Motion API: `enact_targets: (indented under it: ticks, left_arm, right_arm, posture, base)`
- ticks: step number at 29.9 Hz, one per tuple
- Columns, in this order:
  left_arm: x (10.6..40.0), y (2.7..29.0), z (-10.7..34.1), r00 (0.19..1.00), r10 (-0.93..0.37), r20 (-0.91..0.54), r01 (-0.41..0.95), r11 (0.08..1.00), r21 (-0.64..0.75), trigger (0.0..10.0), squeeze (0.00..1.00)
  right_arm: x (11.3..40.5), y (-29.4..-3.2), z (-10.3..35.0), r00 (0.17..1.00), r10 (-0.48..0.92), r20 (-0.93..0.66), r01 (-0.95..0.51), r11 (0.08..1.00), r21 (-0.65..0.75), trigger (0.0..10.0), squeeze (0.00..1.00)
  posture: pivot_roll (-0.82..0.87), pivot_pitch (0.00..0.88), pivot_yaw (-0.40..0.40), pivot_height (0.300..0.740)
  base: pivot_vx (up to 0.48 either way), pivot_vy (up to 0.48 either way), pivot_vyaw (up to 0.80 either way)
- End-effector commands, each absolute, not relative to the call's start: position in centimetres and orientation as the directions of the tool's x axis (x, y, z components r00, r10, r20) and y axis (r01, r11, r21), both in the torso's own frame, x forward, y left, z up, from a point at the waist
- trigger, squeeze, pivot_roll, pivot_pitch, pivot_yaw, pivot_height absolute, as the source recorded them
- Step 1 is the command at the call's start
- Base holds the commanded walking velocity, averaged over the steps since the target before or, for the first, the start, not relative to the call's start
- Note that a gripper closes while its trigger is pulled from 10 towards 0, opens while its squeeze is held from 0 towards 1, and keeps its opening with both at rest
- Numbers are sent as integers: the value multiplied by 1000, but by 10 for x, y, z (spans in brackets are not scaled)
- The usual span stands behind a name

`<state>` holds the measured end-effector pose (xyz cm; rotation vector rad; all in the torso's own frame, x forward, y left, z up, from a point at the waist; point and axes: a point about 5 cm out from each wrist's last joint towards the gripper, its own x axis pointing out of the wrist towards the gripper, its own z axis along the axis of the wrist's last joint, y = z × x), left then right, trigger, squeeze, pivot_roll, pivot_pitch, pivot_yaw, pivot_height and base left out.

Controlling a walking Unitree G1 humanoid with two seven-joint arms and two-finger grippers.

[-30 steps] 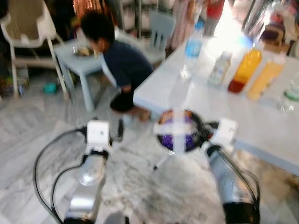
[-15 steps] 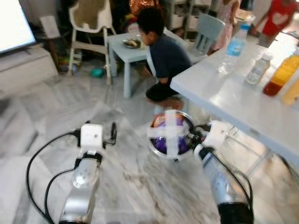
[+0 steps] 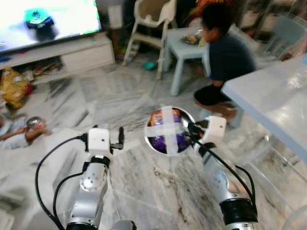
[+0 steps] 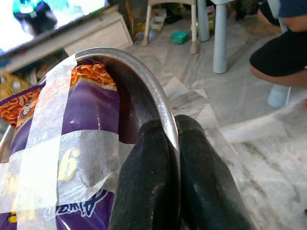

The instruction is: Restocking fridge

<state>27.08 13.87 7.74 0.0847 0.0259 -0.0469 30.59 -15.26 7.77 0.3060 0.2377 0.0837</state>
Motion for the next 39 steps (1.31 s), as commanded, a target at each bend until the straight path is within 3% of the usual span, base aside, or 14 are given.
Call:
enact_targets:
  ticks: [1,39]
  left_arm:
    - [271,148,79,1000,-24,-21,26,995,101,10000,0]
    - [267,151,78,999,-12,-31,16,994,111,10000,0]
  right_arm:
    - [309,-140,85,971,155,-180,-90,942,325,10000,0]
    - [308,-141,85,973,163,-162,-111,951,290,10000,0]
  posture:
    - [34,0,-14,740]
    - [35,0,-8,740]
  base:
    - [0,0,800]
    - [0,0,800]
